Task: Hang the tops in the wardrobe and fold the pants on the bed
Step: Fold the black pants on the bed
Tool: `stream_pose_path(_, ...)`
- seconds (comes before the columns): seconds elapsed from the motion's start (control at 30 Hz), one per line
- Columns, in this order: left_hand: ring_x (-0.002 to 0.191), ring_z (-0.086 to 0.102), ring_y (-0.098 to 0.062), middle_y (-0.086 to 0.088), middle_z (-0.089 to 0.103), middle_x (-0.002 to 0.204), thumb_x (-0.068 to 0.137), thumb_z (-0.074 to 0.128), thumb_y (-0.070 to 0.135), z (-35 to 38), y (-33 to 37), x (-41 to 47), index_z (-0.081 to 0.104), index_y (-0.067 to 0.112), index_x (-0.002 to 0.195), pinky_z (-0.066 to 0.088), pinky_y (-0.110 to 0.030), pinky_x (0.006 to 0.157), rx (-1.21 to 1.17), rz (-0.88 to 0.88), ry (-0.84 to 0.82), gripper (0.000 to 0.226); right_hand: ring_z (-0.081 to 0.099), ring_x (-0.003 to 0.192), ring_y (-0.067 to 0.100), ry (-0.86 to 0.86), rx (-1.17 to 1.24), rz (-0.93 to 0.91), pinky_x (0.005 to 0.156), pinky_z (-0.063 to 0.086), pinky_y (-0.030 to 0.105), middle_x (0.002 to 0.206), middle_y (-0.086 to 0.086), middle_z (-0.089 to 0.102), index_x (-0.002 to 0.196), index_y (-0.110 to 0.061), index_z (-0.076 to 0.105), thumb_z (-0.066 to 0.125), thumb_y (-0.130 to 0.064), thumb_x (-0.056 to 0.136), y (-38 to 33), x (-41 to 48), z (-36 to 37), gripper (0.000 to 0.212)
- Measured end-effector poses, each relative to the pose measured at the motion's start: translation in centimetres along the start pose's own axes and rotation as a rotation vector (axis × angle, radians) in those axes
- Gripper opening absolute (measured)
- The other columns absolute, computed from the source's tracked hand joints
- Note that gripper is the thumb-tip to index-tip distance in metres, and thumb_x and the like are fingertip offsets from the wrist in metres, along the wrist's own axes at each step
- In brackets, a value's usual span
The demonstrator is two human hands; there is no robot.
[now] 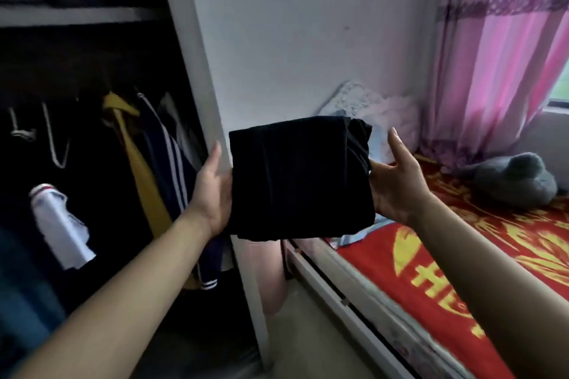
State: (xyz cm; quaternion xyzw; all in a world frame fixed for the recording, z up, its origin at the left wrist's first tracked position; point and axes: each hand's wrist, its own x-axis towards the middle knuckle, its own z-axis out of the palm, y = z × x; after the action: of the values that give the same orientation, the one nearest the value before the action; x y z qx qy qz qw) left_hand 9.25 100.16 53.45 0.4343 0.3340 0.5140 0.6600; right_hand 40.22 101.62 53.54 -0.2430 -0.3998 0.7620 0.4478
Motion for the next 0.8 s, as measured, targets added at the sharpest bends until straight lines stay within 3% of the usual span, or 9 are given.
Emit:
stream_pose_path(0.07, 0.127, 0.056, -0.03, -0.012, 0.06, 0.137, 0.083, 0.039, 0.084, -3.9, 4.2, -3.5, 0.065, 0.015, 0.129, 0.048, -0.043, 0.096, 0.011, 0.071, 0.049, 0.087, 0.06, 0.125, 0.033, -0.075, -0.06, 0.011, 0.091, 0.056, 0.043, 0.141, 0.007, 0.059, 0.142, -0.02, 0.056, 0.049, -0.084, 0.073, 1.4, 3.2, 5.4, 0.094)
stream_pose_path(0.17, 0.125, 0.059, -0.029, -0.012, 0.061, 0.136, 0.084, 0.036, 0.083, -9.9, 10.8, -9.2, 0.066, 0.015, 0.128, 0.055, -0.039, 0.091, 0.075, 0.131, 0.072, 0.087, 0.058, 0.128, 0.033, -0.16, -0.154, 0.026, 0.106, 0.046, 0.044, 0.141, 0.008, 0.059, 0.14, -0.024, 0.059, 0.052, -0.088, 0.067, 3.8, 7.7, 13.8, 0.097)
stream_pose_path(0.3, 0.124, 0.059, -0.027, -0.011, 0.061, 0.136, 0.085, 0.039, 0.081, -16.7, 18.7, -15.7, 0.068, 0.015, 0.126, 0.053, -0.039, 0.092, 0.159, 0.22, 0.148, 0.083, 0.066, 0.108, 0.028, -0.26, -0.2, 0.027, 0.088, 0.052, 0.034, 0.125, 0.008, 0.065, 0.134, -0.02, 0.064, 0.062, -0.087, 0.061, 6.7, 13.0, 24.3, 0.098)
stream_pose_path(0.43, 0.119, 0.063, -0.03, -0.015, 0.064, 0.13, 0.086, 0.043, 0.077, -22.0, 24.1, -20.3, 0.07, 0.011, 0.123, 0.058, -0.037, 0.082, 0.136, 0.279, 0.203, 0.08, 0.043, 0.088, 0.033, -0.322, -0.265, 0.013, 0.08, 0.035, 0.038, 0.106, 0.011, 0.043, 0.134, -0.022, 0.064, 0.058, -0.091, 0.063, 9.4, 16.7, 33.2, 0.099)
stream_pose_path(0.5, 0.118, 0.063, -0.03, -0.015, 0.065, 0.129, 0.087, 0.046, 0.072, -24.2, 26.3, -22.0, 0.07, 0.011, 0.122, 0.058, -0.036, 0.082, 0.133, 0.298, 0.207, 0.074, 0.055, 0.086, 0.034, -0.367, -0.245, 0.005, 0.079, 0.046, 0.033, 0.105, 0.01, 0.056, 0.135, -0.022, 0.063, 0.059, -0.088, 0.065, 10.4, 18.1, 36.7, 0.097)
stream_pose_path(0.53, 0.117, 0.064, -0.029, -0.014, 0.066, 0.128, 0.088, 0.048, 0.068, -25.2, 27.3, -22.7, 0.071, 0.012, 0.121, 0.058, -0.035, 0.081, 0.139, 0.314, 0.216, 0.069, 0.066, 0.089, 0.031, -0.384, -0.239, -0.002, 0.076, 0.053, 0.031, 0.109, 0.006, 0.067, 0.135, -0.022, 0.063, 0.06, -0.086, 0.067, 10.7, 18.6, 38.2, 0.094)
stream_pose_path(0.6, 0.113, 0.066, -0.028, -0.013, 0.068, 0.125, 0.09, 0.052, 0.059, -26.7, 29.2, -23.5, 0.071, 0.013, 0.121, 0.058, -0.034, 0.079, 0.159, 0.35, 0.235, 0.059, 0.071, 0.104, 0.028, -0.408, -0.254, -0.02, 0.075, 0.059, 0.035, 0.125, 0.006, 0.07, 0.133, -0.021, 0.065, 0.059, -0.082, 0.071, 10.8, 19.4, 41.1, 0.088)
stream_pose_path(0.8, 0.094, 0.073, -0.024, -0.008, 0.075, 0.104, 0.08, 0.065, 0.04, -29.1, 34.1, -22.3, 0.078, 0.012, 0.105, 0.059, -0.031, 0.072, 0.222, 0.487, 0.342, 0.04, 0.066, 0.117, 0.028, -0.419, -0.363, -0.141, 0.094, 0.047, 0.044, 0.13, 0.005, 0.068, 0.119, -0.023, 0.074, 0.056, -0.074, 0.08, 8.4, 23.6, 46.6, 0.067)
